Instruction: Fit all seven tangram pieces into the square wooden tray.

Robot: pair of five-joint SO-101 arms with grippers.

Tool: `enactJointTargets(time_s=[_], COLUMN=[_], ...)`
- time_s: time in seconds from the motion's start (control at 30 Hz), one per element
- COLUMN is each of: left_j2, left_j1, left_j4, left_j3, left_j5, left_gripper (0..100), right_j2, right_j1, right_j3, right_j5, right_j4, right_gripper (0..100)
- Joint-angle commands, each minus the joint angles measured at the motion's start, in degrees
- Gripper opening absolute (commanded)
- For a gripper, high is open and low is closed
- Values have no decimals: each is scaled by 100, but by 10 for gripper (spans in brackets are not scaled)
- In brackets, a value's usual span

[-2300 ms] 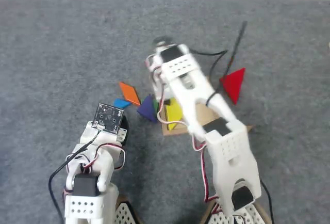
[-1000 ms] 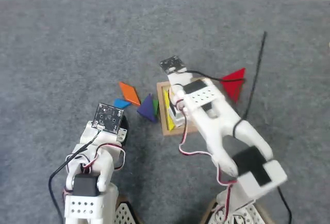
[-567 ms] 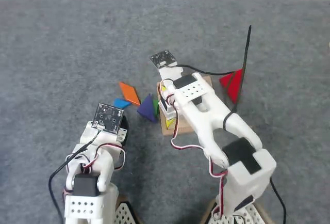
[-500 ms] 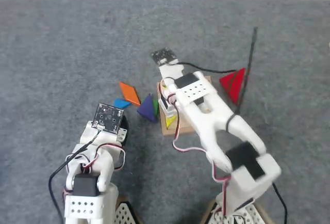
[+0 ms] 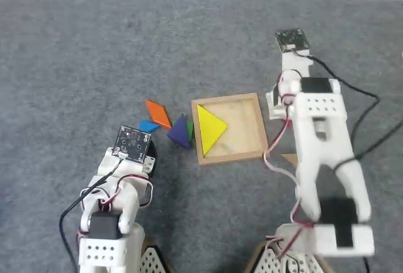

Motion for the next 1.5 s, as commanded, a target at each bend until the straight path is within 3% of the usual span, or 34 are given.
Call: enactJointTargets(time_s=[0.0, 0.37, 0.47, 0.7, 1.13, 1.37, 1.47], left_j2=[-26, -26, -26, -26, -26, -26, -26], left_j1=[-35, -35, -35, -35, -35, -35, -35], left_j4=[26, 26, 26, 26, 26, 26, 26], left_j3=[-66, -66, -66, -66, -66, -66, -66], left_j5=[-70, -70, -70, -70, -70, -70, -70], left_gripper=[130, 130, 130, 130, 130, 130, 130], right_j2=[857, 3240, 3635, 4233, 4664, 4708, 4708], right_j1=[-48, -119, -84, -119, -110, -92, -84], right_j3=[-967, -3411, -3789, -4070, -4070, -4290, -4290], right_j5=[-598, -941, -1354, -1829, -1670, -1697, -1697], right_j4=[-295, 13, 31, 31, 48, 567, 646], right_gripper=[394, 394, 394, 394, 392, 232, 225])
